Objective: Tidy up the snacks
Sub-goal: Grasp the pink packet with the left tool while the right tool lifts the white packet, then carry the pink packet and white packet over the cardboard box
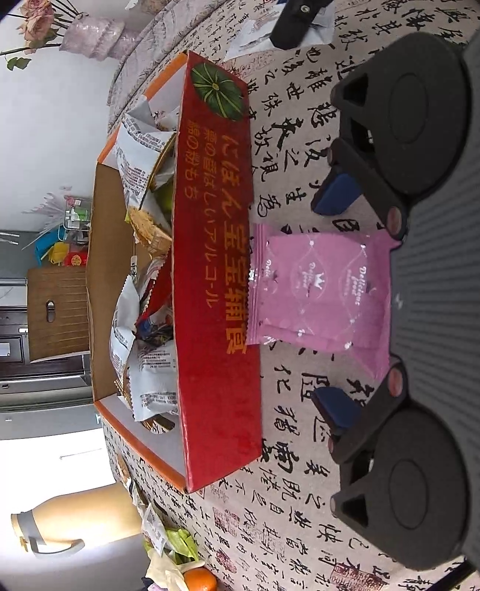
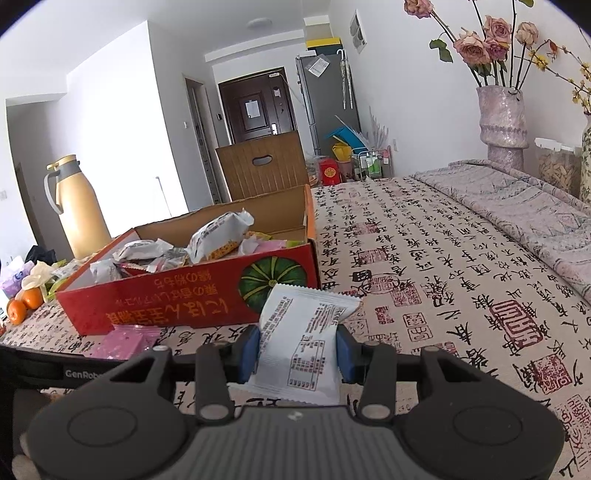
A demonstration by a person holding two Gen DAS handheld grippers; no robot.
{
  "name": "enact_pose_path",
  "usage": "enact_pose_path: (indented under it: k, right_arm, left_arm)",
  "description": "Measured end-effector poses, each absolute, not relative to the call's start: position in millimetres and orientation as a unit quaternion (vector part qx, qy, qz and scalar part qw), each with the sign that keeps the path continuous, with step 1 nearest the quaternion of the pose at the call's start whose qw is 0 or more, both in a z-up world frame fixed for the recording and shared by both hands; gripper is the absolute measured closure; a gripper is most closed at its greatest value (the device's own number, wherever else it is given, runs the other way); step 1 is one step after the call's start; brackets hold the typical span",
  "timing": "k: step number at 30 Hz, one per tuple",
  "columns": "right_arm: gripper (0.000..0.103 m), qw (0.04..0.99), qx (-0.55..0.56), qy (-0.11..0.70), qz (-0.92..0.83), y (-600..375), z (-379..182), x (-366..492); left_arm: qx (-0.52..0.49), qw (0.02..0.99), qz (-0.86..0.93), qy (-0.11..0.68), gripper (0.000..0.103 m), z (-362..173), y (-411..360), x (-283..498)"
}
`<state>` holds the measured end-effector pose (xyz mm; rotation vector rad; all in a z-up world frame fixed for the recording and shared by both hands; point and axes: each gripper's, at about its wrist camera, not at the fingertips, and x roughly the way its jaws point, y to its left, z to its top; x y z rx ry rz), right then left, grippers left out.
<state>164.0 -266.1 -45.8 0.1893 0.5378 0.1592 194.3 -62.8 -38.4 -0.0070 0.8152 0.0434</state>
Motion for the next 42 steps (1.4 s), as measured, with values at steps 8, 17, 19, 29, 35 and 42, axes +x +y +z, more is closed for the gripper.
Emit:
enact_pose_path:
  k: [8,17,19,29,35,42]
  right_arm:
    - [0.061,0.957,0.090,0.265,0.079,-264.4,-45.7,163.8]
    - [0.061,0.958,0.079,0.262,0.080,-260.1,-40.1,159.3]
    - [0.061,0.959,0.076,0.261,0.081,-257.8,-38.1,158.0]
    - [0.060,0.965,0.061,0.235,0.098,-239.8,-15.4,154.5]
    - [0.060,0.971,0.053,0.208,0.108,-226.9,6.1,161.7]
    - [0.060,0.974,0.048,0.186,0.117,-213.6,26.1,179.4]
  left_arm:
    - [-0.002,0.923,0.011,0.385,0.040,-32.0,-63.9,188.4]
    - [-0.007,0.925,0.004,0.380,0.040,-28.9,-60.8,180.2]
    - [-0.009,0.927,0.003,0.375,0.040,-25.7,-58.9,177.8]
    - [-0.020,0.948,-0.004,0.318,0.040,15.1,-46.0,163.4]
    - [-0.023,0.960,-0.003,0.279,0.040,43.9,-38.1,165.0]
    - [-0.025,0.969,0.007,0.247,0.040,66.4,-29.8,179.8]
